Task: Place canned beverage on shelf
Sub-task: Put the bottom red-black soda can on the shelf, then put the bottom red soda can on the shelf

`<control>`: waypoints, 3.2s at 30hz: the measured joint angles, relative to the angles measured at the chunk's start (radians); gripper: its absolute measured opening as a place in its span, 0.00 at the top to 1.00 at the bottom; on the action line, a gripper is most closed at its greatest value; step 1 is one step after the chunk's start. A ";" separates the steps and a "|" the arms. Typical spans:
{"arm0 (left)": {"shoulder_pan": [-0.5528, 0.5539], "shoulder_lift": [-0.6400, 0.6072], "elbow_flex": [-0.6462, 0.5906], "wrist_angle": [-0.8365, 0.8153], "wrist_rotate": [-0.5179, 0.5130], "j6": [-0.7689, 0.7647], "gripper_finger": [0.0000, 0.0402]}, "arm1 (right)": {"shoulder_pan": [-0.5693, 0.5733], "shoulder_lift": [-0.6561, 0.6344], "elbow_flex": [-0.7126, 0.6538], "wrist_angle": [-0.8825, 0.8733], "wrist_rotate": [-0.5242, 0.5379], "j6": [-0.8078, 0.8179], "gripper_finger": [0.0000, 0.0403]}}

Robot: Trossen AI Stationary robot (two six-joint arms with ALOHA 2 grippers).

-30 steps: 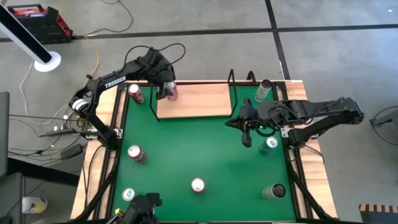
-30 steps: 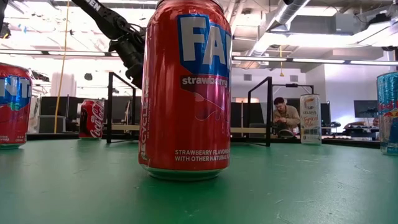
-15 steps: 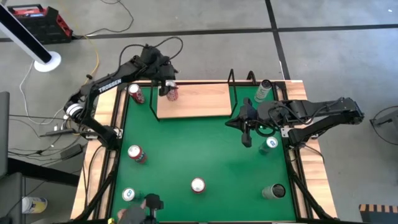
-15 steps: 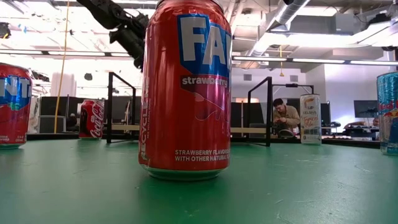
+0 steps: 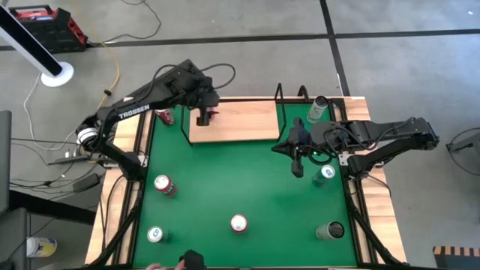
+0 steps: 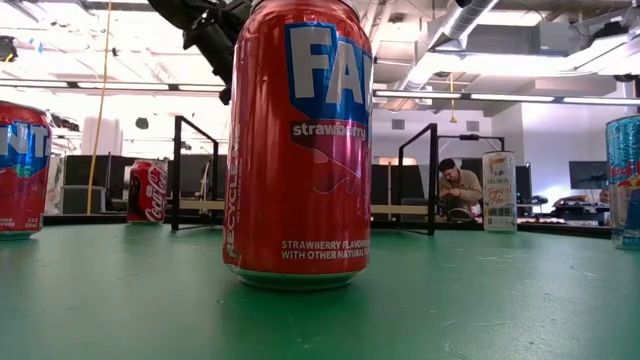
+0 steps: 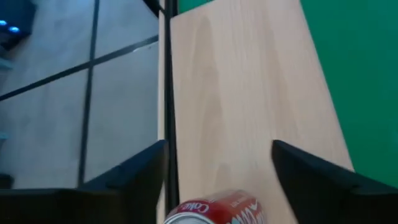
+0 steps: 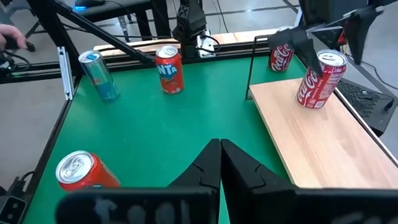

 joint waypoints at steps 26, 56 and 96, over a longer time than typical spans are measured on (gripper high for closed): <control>0.037 0.010 -0.050 -0.072 -0.094 -0.054 1.00 | -0.019 0.000 0.000 0.000 -0.001 -0.006 0.93; 0.032 -0.036 -0.051 0.027 -0.091 -0.081 1.00 | -0.018 0.000 0.000 0.000 -0.006 0.013 0.93; -1.021 -0.605 -0.445 0.100 -0.387 -0.977 1.00 | 0.105 0.420 0.121 0.541 -0.363 -0.029 0.84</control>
